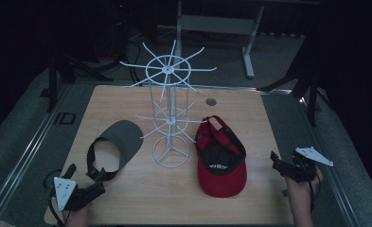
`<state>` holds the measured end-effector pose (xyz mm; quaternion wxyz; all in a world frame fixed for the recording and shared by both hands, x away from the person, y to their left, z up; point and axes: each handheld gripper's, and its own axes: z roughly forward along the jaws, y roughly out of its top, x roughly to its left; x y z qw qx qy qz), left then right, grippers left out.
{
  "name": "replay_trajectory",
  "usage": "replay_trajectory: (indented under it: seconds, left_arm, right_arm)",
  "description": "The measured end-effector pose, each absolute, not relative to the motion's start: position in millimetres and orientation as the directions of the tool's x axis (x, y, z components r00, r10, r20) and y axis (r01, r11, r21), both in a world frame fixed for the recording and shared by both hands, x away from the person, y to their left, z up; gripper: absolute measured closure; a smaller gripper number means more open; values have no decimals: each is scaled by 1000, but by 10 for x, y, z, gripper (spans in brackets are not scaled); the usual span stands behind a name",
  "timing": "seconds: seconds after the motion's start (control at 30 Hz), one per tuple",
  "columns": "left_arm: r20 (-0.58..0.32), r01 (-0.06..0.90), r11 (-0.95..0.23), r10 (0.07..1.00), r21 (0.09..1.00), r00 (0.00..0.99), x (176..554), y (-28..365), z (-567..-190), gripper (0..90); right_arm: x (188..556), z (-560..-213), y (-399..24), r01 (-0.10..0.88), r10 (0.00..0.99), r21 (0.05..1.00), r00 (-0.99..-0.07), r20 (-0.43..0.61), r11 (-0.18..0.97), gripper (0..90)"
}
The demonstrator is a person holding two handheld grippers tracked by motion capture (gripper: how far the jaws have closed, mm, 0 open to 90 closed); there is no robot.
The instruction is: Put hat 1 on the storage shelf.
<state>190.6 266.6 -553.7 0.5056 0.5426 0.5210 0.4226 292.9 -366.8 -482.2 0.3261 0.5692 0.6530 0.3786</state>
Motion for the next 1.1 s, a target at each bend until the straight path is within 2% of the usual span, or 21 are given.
replay_trajectory:
  seconds: [0.17,0.6,0.8,1.1]
  left_arm:
    - [-44,147,26,992,989,118,1914,2635,-5538,12]
    - [-73,189,44,986,981,148,1896,2602,-5498,12]
    - [-88,202,55,983,978,158,1895,2602,-5491,12]
    - [-104,206,71,983,976,151,1896,2625,-5491,12]
  right_arm:
    - [3052,-4742,-3531,495,984,865,-179,10,81,140]
    - [3377,-4687,-3260,505,953,854,-300,41,123,152]
    - [3534,-4757,-3097,534,939,836,-337,74,125,166]
    - [3747,-4972,-2760,571,912,794,-407,57,206,202]
